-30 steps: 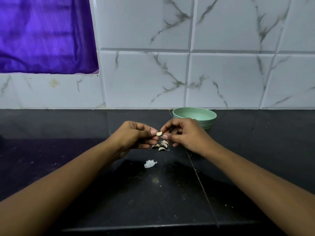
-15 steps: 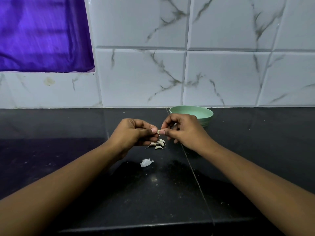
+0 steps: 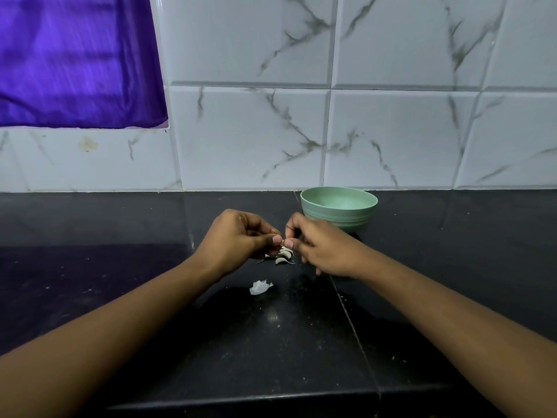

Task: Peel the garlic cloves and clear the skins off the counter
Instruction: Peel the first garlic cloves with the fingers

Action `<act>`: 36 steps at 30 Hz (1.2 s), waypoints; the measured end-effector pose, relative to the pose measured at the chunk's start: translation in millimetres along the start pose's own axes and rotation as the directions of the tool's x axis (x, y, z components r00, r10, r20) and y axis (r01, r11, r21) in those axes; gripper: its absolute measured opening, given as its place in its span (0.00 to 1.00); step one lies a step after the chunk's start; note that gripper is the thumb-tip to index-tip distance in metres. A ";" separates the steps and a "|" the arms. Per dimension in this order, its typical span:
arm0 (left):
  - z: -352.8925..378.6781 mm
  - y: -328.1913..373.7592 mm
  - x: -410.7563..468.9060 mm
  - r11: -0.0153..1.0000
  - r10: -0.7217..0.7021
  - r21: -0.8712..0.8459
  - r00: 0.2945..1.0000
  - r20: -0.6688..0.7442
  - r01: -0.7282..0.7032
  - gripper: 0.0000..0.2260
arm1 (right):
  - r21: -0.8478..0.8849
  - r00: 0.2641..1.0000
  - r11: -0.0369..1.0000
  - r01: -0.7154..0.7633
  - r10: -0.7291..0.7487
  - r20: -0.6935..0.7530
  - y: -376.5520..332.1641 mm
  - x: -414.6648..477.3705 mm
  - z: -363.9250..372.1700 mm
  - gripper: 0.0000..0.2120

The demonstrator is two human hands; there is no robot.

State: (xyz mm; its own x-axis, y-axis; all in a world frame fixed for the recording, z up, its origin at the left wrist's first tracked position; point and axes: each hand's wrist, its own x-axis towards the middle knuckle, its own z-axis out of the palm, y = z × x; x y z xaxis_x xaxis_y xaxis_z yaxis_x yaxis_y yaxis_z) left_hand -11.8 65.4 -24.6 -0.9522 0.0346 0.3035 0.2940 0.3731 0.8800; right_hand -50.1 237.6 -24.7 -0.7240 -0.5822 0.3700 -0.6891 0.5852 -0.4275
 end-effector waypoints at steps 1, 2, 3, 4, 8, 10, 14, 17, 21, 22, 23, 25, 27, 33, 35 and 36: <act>0.3 -0.4 0.1 0.999 0.015 0.040 1.000 -0.005 -0.015 0.01 | -0.014 1.000 1.000 0.003 -0.003 0.010 -0.1 -0.5 -0.3 0.04; 0.6 -0.3 -0.1 0.997 0.029 0.065 1.000 -0.012 -0.028 0.01 | -0.021 1.000 1.000 0.002 -0.002 0.014 -0.5 -0.8 -0.5 0.04; 0.8 0.1 -0.5 0.996 0.041 0.076 0.999 -0.020 -0.039 0.01 | -0.027 1.000 1.000 0.001 -0.001 0.012 -1.4 -1.1 -0.7 0.04; 0.8 0.9 -1.0 0.996 0.050 0.079 0.998 -0.031 -0.048 0.01 | -0.028 1.000 1.000 -0.001 0.001 0.005 -2.2 -1.3 -0.6 0.04; 0.9 3.5 -2.2 0.995 0.064 0.076 0.997 -0.054 -0.060 0.02 | -0.008 1.000 1.000 -0.003 0.003 -0.022 -2.4 -1.1 2.4 0.04; 0.8 3.6 -2.2 0.995 0.062 0.077 0.996 -0.061 -0.057 0.02 | -0.014 0.999 1.000 0.002 -0.003 -0.037 -1.9 -0.8 3.7 0.05; 0.3 3.1 -2.1 0.995 0.055 0.084 0.997 -0.061 -0.050 0.04 | -0.042 0.999 0.999 -0.005 0.004 -0.035 -2.8 -0.7 3.0 0.05; 1.3 3.1 -2.7 0.994 0.050 0.103 0.997 -0.051 -0.045 0.04 | -0.058 1.000 0.998 -0.015 0.015 -0.007 -3.1 -1.2 1.4 0.05; 1.8 4.6 -3.7 0.993 0.058 0.107 0.996 -0.066 -0.051 0.02 | -0.085 1.000 0.996 0.005 -0.007 -0.016 -3.0 -1.0 2.0 0.05; 1.5 4.5 -3.8 0.994 0.057 0.100 0.996 -0.068 -0.050 0.02 | -0.086 1.000 0.996 0.008 -0.009 -0.017 -3.0 -0.7 2.3 0.05; 1.5 4.0 -3.5 0.994 0.057 0.096 0.996 -0.068 -0.050 0.02 | -0.089 1.000 0.996 0.011 -0.012 -0.016 -2.8 -0.4 2.2 0.05; 2.0 3.1 -3.1 0.992 0.063 0.113 0.996 -0.067 -0.055 0.01 | -0.105 1.000 0.994 0.017 -0.017 -0.005 -3.1 -0.6 1.2 0.05; 2.9 2.4 -2.6 0.987 0.078 0.149 0.995 -0.068 -0.067 0.02 | -0.135 1.000 0.990 0.027 -0.026 0.008 -2.9 -0.8 0.3 0.05; 3.5 2.8 -2.7 0.974 0.106 0.207 0.991 -0.080 -0.088 0.03 | -0.168 0.999 0.985 0.043 -0.044 -0.002 0.1 1.5 2.7 0.05; 3.5 2.0 -2.1 0.980 0.089 0.185 0.993 -0.080 -0.073 0.02 | -0.142 1.000 0.990 0.018 -0.020 -0.014 0.0 2.2 3.7 0.05; 3.3 0.8 -1.6 0.988 0.063 0.144 0.995 -0.074 -0.052 0.02 | -0.067 1.000 0.998 -0.019 0.018 -0.018 0.8 2.3 4.4 0.05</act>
State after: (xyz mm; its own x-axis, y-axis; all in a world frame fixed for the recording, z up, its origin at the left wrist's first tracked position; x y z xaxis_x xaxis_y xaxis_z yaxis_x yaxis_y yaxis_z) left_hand -10.3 68.7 -25.6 -0.9232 -0.0103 0.3843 0.3280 0.5004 0.8013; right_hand -52.1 234.2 -27.8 -0.7365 -0.5615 0.3771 -0.6759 0.6324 -0.3785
